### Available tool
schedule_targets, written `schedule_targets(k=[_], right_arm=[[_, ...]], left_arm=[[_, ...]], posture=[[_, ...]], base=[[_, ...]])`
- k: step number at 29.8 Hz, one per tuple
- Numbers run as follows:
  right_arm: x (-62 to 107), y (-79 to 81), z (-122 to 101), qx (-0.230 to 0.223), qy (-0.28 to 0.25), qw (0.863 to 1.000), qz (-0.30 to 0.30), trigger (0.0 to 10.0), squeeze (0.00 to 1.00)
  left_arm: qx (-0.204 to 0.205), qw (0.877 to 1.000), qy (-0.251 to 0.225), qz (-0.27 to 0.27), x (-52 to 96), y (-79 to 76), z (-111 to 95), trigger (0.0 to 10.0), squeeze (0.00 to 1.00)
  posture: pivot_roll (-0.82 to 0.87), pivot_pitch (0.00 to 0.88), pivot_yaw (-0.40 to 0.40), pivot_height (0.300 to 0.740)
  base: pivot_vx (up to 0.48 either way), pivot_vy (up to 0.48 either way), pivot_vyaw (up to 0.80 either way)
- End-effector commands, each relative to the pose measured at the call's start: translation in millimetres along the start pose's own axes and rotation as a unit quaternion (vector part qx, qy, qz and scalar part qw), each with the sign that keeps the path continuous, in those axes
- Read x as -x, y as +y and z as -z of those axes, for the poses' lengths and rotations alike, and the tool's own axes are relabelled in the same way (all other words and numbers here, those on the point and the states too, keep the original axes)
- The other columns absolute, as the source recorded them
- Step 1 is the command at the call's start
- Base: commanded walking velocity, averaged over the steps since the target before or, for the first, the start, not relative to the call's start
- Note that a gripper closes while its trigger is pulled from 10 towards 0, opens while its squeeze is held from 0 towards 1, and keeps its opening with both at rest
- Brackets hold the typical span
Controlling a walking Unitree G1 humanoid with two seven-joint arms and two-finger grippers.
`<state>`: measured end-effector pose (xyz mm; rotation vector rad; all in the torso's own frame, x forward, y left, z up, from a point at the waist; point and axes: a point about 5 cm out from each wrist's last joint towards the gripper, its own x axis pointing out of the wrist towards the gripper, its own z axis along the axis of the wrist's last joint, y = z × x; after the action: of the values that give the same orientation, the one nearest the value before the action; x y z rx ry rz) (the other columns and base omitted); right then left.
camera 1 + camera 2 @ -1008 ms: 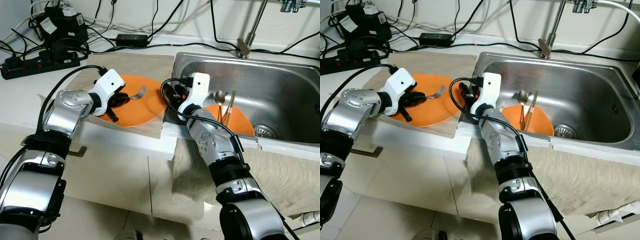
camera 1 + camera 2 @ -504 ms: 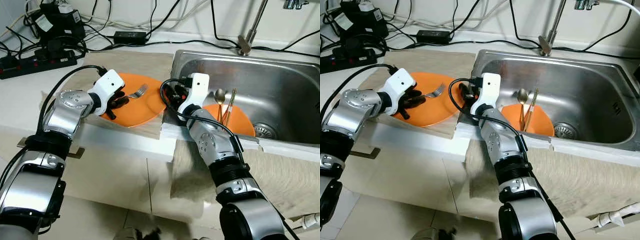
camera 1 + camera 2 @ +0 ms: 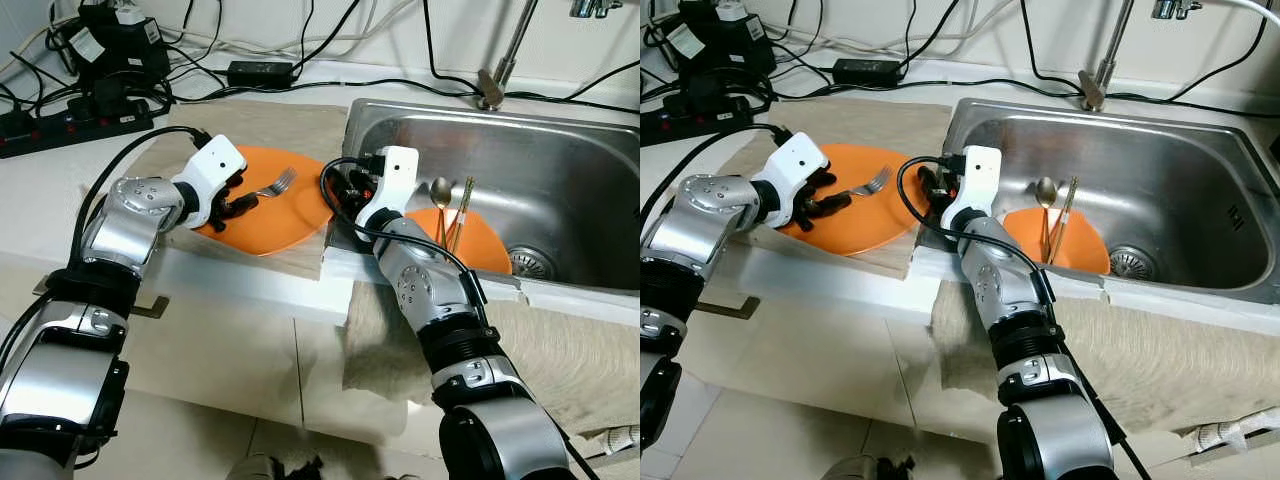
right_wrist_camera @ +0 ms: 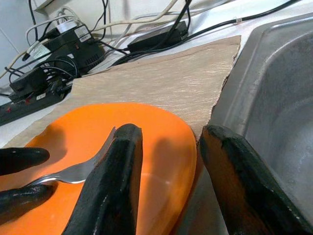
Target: Kitchen organization
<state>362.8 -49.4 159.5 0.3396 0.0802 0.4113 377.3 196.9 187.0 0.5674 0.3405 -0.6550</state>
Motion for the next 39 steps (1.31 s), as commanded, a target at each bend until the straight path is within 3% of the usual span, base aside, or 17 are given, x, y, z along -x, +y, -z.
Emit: schedule_targets(k=[1, 9, 10, 12, 13, 14, 15, 16, 17, 20, 22, 23, 24, 25, 39], right_arm=[[-0.3, 4.5, 4, -0.007, 0.007, 1.000, -0.001, 10.0, 0.00], [-0.3, 5.6, 5, -0.007, 0.008, 1.000, -0.003, 10.0, 0.00], [-0.3, 5.8, 5, -0.008, 0.009, 1.000, -0.003, 10.0, 0.00], [-0.3, 5.9, 5, -0.008, 0.009, 1.000, -0.003, 10.0, 0.00], [-0.5, 6.3, 5, -0.008, 0.009, 1.000, -0.004, 10.0, 0.00], [-0.6, 6.5, 5, -0.008, 0.010, 1.000, -0.004, 10.0, 0.00], [-0.6, 6.5, 5, -0.008, 0.010, 1.000, -0.004, 10.0, 0.00], [-0.6, 6.7, 5, -0.008, 0.010, 1.000, -0.005, 10.0, 0.00], [-0.6, 6.8, 5, -0.007, 0.010, 1.000, -0.005, 10.0, 0.00], [-0.7, 6.7, 5, -0.007, 0.010, 1.000, -0.005, 10.0, 0.00], [-0.6, 6.5, 5, -0.005, 0.011, 1.000, -0.005, 10.0, 0.00], [-0.6, 6.4, 5, -0.005, 0.011, 1.000, -0.005, 10.0, 0.00], [-0.6, 6.4, 5, -0.005, 0.011, 1.000, -0.005, 10.0, 0.00], [-0.6, 6.2, 5, -0.005, 0.011, 1.000, -0.005, 10.0, 0.00], [0.0, 5.0, 5, -0.005, 0.010, 1.000, -0.002, 10.0, 0.00]], left_arm=[[0.031, 0.997, 0.036, 0.053, -6.5, -17.0, 19, 10.0, 0.00], [0.074, 0.991, 0.049, 0.099, -4.9, -24.8, 28, 10.0, 0.00], [0.073, 0.991, 0.052, 0.104, -4.3, -25.4, 29, 9.0, 0.00], [0.072, 0.990, 0.054, 0.106, -3.8, -25.8, 30, 9.0, 0.00], [0.071, 0.990, 0.058, 0.109, -2.8, -26.3, 32, 0.0, 0.00], [0.071, 0.990, 0.059, 0.108, -2.6, -26.2, 32, 0.0, 0.13], [0.071, 0.990, 0.059, 0.108, -2.6, -26.2, 32, 0.0, 0.13], [0.069, 0.990, 0.060, 0.107, -2.5, -25.9, 34, 0.0, 0.42], [0.069, 0.991, 0.059, 0.102, -2.8, -25.2, 34, 0.0, 0.55], [0.063, 0.992, 0.060, 0.091, -3.2, -23.4, 34, 0.0, 0.62], [0.059, 0.993, 0.053, 0.090, -3.4, -23.1, 32, 0.0, 0.51], [0.054, 0.993, 0.052, 0.090, -3.3, -23.2, 31, 0.0, 0.38], [0.054, 0.993, 0.052, 0.090, -3.3, -23.2, 31, 0.0, 0.38], [0.055, 0.993, 0.050, 0.087, -3.6, -22.8, 31, 0.0, 0.00], [0.087, 0.995, -0.017, 0.048, -2.2, -8.4, 7, 0.0, 0.02]], posture=[[0.08, 0.021, 0.027, 0.740], [0.08, 0.016, 0.028, 0.740], [0.09, 0.015, 0.028, 0.740], [0.09, 0.015, 0.028, 0.740], [0.09, 0.012, 0.027, 0.740], [0.09, 0.012, 0.027, 0.740], [0.09, 0.012, 0.027, 0.740], [0.09, 0.009, 0.026, 0.740], [0.09, 0.009, 0.026, 0.740], [0.09, 0.009, 0.024, 0.740], [0.08, 0.007, 0.023, 0.740], [0.08, 0.007, 0.022, 0.740], [0.08, 0.007, 0.022, 0.740], [0.08, 0.006, 0.022, 0.740], [0.08, 0.012, 0.023, 0.740]], base=[[0.000, 0.000, 0.00], [0.000, 0.000, 0.00], [0.000, 0.000, 0.00], [0.000, 0.000, 0.00], [0.000, 0.000, 0.00], [0.000, 0.000, 0.00], [0.000, 0.000, 0.00], [0.000, 0.000, 0.00], [0.000, 0.000, 0.00], [0.000, 0.000, 0.00], [0.000, 0.000, 0.00], [0.000, 0.000, 0.00], [0.000, 0.000, 0.00], [0.000, 0.000, 0.00], [0.000, 0.000, 0.00]])
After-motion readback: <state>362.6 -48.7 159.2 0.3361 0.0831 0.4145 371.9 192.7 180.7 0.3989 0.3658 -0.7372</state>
